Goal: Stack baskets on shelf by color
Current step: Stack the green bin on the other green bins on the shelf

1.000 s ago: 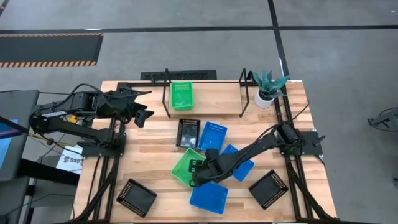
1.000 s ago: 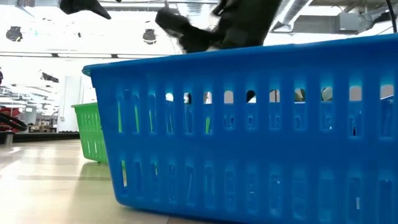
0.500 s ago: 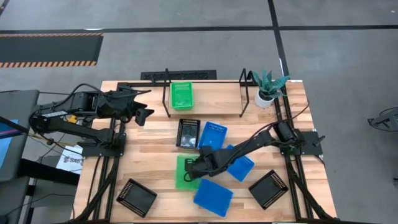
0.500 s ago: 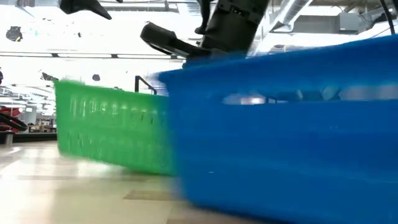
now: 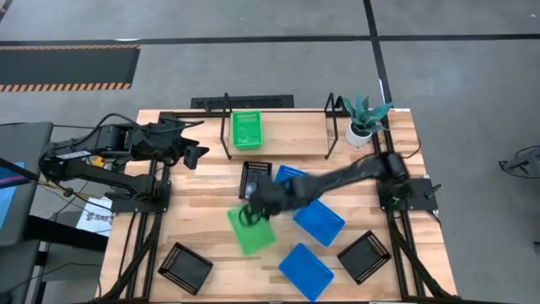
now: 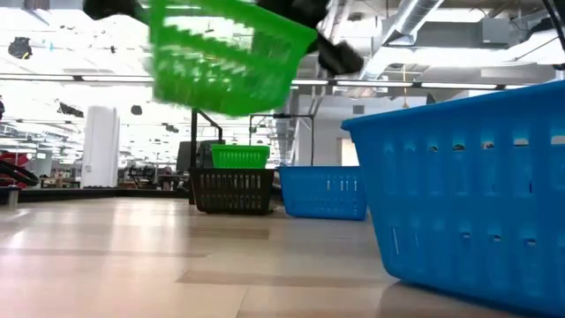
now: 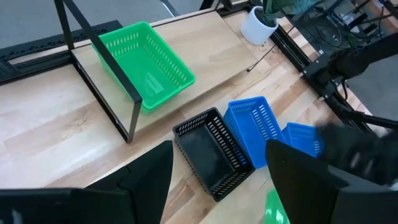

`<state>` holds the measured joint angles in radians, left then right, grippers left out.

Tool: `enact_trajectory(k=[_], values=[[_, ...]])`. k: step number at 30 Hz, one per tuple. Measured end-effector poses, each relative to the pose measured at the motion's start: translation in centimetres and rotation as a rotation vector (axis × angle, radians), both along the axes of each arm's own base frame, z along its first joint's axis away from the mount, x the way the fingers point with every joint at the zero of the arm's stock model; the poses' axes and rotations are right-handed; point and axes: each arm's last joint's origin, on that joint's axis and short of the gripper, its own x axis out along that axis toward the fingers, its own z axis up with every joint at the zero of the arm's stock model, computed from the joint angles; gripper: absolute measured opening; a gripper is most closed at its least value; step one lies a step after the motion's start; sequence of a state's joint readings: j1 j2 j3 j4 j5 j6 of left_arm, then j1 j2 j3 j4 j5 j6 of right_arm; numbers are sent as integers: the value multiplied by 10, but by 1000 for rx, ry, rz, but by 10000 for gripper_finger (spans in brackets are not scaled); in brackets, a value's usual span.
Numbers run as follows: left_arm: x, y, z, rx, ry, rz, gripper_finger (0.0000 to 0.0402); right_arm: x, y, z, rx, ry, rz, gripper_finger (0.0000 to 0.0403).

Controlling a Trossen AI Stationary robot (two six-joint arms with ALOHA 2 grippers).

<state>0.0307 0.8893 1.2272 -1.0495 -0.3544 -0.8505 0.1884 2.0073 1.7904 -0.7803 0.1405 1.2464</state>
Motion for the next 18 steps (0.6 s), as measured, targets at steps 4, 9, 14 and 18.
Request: enact_trajectory(k=[4, 9, 14, 18], values=[[-4, 1, 3, 20, -26, 22, 244, -24, -54, 51, -122, -73, -43, 8], [-7, 3, 6, 81, -55, 95, 244, -49, -135, 93, -217, -180, -181, 12], [-7, 7, 10, 151, -67, 106, 244, -53, -205, 98, -204, -290, -260, 13], [-7, 15, 13, 203, -68, 127, 244, -42, -249, 84, -160, -403, -229, 8]])
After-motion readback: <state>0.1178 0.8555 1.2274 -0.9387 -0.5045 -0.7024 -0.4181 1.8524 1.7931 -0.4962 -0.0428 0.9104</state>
